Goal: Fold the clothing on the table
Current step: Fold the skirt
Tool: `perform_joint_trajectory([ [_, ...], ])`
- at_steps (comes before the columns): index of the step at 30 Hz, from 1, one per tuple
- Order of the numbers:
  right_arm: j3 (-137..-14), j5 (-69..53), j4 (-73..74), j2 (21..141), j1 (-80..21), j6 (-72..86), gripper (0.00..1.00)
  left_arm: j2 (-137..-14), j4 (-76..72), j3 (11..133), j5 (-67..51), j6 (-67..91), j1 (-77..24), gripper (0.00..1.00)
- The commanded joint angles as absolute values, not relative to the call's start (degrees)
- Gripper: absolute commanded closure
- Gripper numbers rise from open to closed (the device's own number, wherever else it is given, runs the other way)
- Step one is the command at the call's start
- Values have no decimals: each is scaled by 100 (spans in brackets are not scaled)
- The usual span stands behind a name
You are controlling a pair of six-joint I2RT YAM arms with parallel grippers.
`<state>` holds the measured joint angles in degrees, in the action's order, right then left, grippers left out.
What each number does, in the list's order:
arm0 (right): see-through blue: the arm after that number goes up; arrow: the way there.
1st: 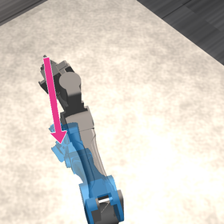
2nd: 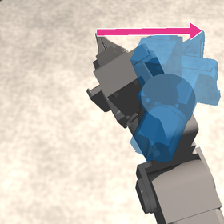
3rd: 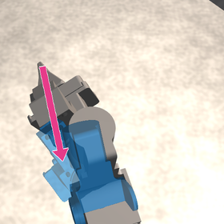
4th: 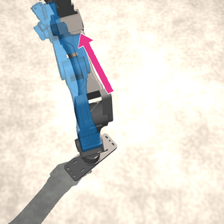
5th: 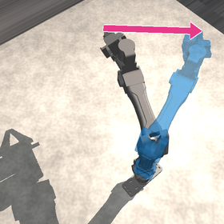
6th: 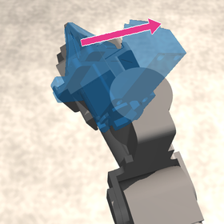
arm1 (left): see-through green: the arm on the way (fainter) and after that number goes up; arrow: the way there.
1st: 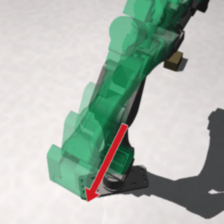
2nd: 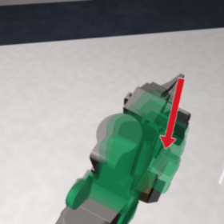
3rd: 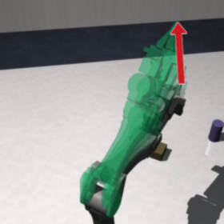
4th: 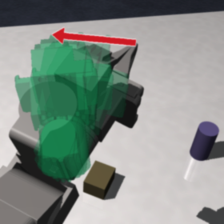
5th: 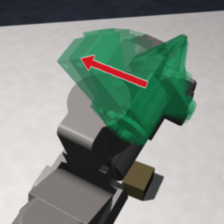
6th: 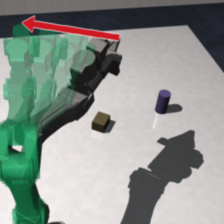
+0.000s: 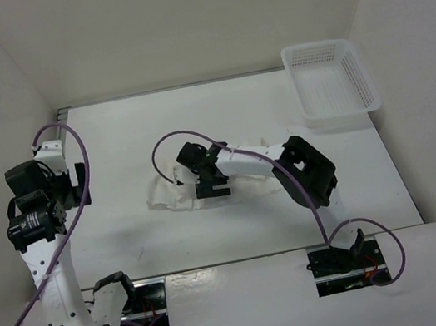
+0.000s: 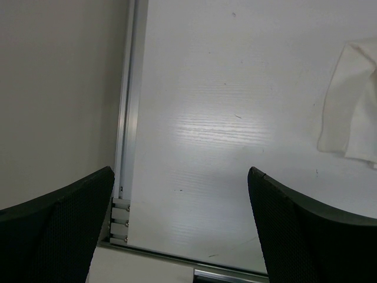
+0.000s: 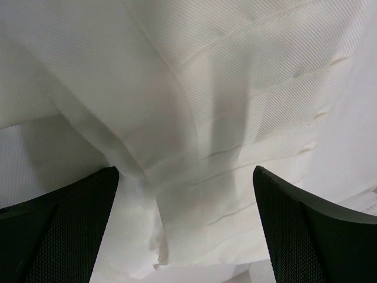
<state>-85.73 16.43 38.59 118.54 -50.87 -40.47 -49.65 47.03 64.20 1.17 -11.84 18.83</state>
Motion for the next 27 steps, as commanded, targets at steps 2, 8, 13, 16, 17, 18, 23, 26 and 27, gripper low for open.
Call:
perform_joint_trajectory([
  [2,-8886,1494,3322,12374,-5089,-4061,1,-4992,4500,6645,211,-1239,1916,0],
  [8,-9254,1547,3270,12559,-4809,-4228,1,-5045,4500,6645,211,-1239,1863,0],
  [13,-9308,1626,3068,12612,-4606,-4438,1,-5098,4447,6645,264,-1239,1811,0],
  [16,-9308,1740,3006,12665,-4536,-4509,1,-5098,4447,6645,211,-1239,1758,0],
  [17,-9308,1740,3006,12665,-4483,-4509,1,-5098,4447,6645,211,-1239,1758,0],
  [18,-9360,1688,3006,12665,-4482,-4509,1,-5098,4447,6645,159,-1239,1758,0],
  [23,-9694,1126,3322,12218,-4430,-4219,1,-5150,4447,6705,105,-1239,1705,0],
  [26,-9940,871,3576,11805,-4430,-3930,1,-5211,4447,6759,-244,-1291,1652,0],
  [27,-9993,801,3629,11665,-4430,-3868,1,-5264,4447,6907,-350,-1292,1652,0],
])
